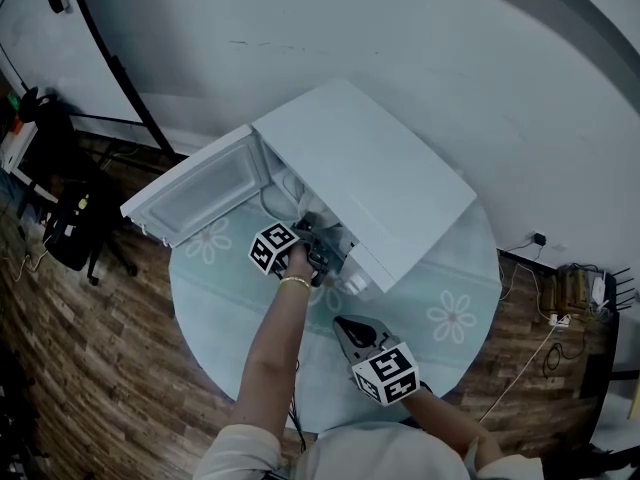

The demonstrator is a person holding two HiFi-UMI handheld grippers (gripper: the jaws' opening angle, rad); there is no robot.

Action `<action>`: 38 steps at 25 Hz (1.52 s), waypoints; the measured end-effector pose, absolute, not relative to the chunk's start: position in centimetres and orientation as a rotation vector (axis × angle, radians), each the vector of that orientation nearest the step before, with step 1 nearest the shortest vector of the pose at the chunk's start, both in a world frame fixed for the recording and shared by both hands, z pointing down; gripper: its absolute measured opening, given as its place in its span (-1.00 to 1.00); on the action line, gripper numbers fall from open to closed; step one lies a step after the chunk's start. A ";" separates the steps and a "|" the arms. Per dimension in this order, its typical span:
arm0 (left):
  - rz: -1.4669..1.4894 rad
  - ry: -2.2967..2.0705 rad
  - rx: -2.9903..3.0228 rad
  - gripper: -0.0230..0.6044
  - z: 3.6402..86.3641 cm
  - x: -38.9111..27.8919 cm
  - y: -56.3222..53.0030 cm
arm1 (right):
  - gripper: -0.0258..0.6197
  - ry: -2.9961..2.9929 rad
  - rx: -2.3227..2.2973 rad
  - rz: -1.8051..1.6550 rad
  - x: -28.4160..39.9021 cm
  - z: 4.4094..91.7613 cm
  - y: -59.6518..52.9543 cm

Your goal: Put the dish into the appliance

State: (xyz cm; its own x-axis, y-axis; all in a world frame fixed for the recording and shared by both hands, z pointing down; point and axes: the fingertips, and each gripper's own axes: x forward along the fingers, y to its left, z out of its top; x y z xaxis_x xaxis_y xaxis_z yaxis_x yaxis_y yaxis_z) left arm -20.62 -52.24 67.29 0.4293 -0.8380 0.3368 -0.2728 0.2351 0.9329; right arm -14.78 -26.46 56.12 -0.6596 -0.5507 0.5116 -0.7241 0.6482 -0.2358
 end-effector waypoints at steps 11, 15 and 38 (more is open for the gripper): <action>-0.524 -1.144 1.393 -0.24 65.5 -21.5 -51.0 | -0.91 -2.493 0.994 0.584 -15.1 55.4 -25.8; -0.526 -1.137 1.437 -0.23 64.1 -21.6 -49.3 | -0.90 -2.508 0.983 0.569 -15.1 55.0 -25.5; -0.440 -1.433 1.812 -0.88 51.0 -20.2 -24.7 | -0.91 -2.601 0.912 0.486 -8.5 51.3 -17.6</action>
